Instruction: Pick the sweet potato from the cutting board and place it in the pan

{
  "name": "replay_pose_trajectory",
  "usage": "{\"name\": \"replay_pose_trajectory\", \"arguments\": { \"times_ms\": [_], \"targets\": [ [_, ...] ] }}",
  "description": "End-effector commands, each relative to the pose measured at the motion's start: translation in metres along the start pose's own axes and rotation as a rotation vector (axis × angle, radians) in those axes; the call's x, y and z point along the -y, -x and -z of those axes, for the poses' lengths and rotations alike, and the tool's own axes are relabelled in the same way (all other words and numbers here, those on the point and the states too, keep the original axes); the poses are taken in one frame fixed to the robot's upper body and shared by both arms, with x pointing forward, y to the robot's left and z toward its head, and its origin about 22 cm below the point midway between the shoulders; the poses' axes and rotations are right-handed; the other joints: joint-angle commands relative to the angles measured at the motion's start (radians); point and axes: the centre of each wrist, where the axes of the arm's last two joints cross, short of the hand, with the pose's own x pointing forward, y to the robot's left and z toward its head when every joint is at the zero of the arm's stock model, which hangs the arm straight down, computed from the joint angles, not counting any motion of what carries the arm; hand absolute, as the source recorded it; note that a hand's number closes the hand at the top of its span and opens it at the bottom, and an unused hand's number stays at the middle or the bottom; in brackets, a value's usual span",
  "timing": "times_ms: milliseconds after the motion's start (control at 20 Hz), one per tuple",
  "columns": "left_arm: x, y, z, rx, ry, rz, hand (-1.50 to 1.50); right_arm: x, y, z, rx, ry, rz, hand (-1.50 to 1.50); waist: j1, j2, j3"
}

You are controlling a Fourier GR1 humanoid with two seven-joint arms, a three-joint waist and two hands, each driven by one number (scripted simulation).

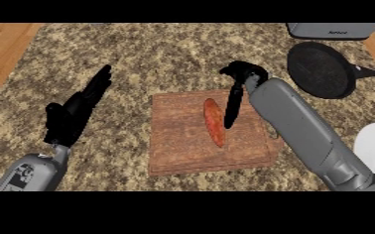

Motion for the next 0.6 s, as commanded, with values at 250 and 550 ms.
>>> {"name": "replay_pose_trajectory", "arguments": {
  "times_ms": [250, 550],
  "targets": [
    [0.006, 0.015, -0.008, 0.003, 0.002, 0.004, 0.0, -0.018, -0.059, 0.006, -0.13, -0.134, -0.123, -1.5, -0.011, -0.002, 0.0],
    [-0.007, -0.003, -0.002, -0.003, -0.024, 0.004, 0.0, -0.031, -0.062, 0.008, -0.193, -0.14, -0.189, -1.5, -0.026, -0.007, 0.001]
  ]
}}
